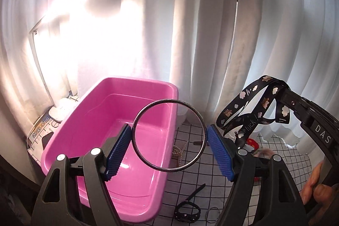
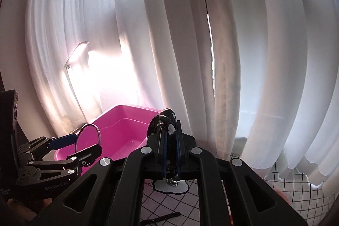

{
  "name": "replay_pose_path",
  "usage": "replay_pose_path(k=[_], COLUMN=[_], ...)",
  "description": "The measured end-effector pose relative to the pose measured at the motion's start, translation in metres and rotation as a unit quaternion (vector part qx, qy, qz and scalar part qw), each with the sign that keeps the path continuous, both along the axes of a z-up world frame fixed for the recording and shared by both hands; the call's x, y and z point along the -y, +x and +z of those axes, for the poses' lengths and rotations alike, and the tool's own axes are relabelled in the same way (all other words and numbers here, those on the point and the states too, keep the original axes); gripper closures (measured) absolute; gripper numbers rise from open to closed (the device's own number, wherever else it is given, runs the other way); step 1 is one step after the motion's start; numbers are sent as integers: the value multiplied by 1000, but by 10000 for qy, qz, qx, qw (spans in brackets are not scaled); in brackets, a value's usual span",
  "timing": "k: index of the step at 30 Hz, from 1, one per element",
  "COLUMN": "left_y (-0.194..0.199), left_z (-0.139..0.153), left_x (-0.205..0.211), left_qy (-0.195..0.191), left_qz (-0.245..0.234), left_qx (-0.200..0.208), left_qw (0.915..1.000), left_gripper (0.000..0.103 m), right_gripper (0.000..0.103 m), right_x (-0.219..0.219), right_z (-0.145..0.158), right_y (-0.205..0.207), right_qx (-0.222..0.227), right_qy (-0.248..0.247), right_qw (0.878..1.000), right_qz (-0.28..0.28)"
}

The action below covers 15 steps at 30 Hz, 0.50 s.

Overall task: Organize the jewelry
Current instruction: 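Carry the lanyard and ring over the pink tub and open both tools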

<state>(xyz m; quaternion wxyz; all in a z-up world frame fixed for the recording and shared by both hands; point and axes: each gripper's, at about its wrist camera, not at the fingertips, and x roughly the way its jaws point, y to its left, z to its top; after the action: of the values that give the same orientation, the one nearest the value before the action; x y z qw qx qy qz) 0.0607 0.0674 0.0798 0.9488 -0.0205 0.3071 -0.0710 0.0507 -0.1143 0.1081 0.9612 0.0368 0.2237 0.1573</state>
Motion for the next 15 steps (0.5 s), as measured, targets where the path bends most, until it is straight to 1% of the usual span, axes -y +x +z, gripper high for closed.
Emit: replay_pose_path(k=[4, 8, 11, 15], left_y=[15, 34, 46, 59], left_z=[8, -4, -19, -49], left_x=[-46, -84, -104, -124], left_qy=[18, 65, 56, 48], left_qz=[359, 639, 800, 984], left_qx=[69, -62, -279, -667], left_qw=[9993, 9979, 9964, 9929], left_gripper=[32, 32, 32, 32], right_gripper=[96, 96, 96, 96], right_x=[-49, -96, -125, -156], right_z=[17, 15, 0, -34], right_y=[26, 54, 74, 100], right_qx=[133, 15, -278, -869], right_qy=[16, -57, -177, -342], right_qw=[9992, 9977, 9956, 9903], right_qz=[379, 682, 878, 1025])
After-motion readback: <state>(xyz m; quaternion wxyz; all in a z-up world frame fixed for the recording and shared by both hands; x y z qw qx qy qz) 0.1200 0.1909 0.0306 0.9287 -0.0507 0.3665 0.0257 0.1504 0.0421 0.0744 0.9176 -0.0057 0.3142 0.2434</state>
